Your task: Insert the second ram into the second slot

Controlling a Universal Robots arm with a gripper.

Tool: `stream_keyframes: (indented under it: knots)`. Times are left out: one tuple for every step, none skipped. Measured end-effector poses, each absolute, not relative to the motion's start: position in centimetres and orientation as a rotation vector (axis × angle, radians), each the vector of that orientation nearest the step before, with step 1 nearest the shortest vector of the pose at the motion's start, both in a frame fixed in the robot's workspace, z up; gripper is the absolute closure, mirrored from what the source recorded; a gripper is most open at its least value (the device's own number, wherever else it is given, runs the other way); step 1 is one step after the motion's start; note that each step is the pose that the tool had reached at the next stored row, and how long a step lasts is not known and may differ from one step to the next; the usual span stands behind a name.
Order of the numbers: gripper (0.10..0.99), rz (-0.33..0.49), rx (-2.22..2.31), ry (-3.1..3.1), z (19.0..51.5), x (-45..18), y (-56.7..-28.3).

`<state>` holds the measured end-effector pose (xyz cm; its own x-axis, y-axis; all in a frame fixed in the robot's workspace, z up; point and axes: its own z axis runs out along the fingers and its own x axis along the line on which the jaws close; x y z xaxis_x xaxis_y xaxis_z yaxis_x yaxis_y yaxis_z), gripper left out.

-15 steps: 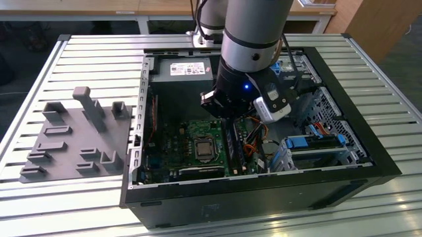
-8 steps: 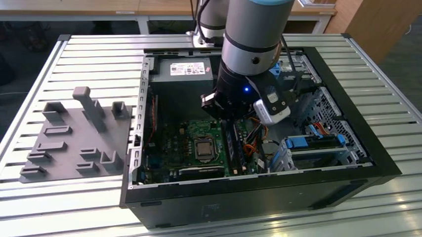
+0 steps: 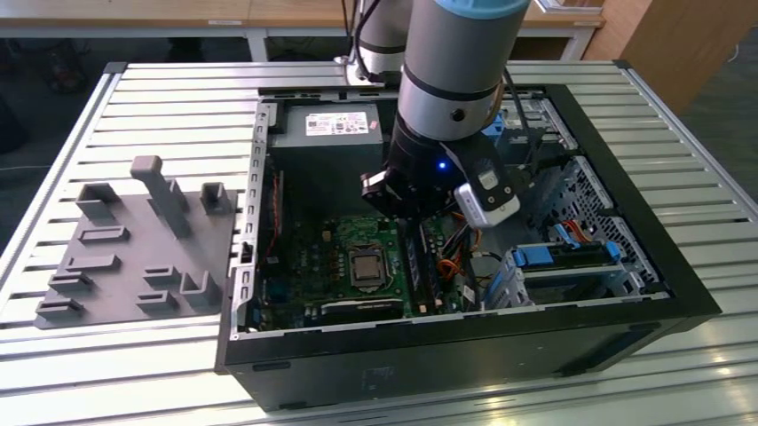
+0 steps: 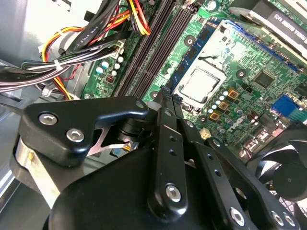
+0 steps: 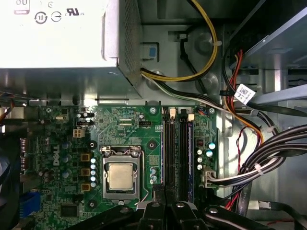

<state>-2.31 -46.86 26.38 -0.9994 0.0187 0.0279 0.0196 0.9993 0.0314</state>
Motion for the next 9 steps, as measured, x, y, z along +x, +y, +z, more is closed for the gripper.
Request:
stream_keyframes:
  knots:
    - [0.969, -0.050, -0.030, -3.114, 26.36, -2.31, -46.86]
    - [0.969, -0.050, -0.030, -3.114, 26.35, -2.31, -46.86]
    - [0.969, -0.050, -0.030, -3.114, 26.34, -2.31, -46.86]
    - [0.969, -0.050, -0.030, -3.114, 26.34, -2.31, -46.86]
    - [0.969, -0.050, -0.030, -3.114, 26.34, -2.31, -46.86]
    - [0.969, -0.050, -0.030, -3.114, 26.32, -2.31, -46.86]
    - [0.969, -0.050, -0.030, -3.114, 26.30, -2.31, -46.86]
    - [0.969, -0.050, -0.030, -3.114, 26.26, -2.31, -46.85]
    - [0.969, -0.050, -0.030, -3.114, 26.21, -2.31, -46.85]
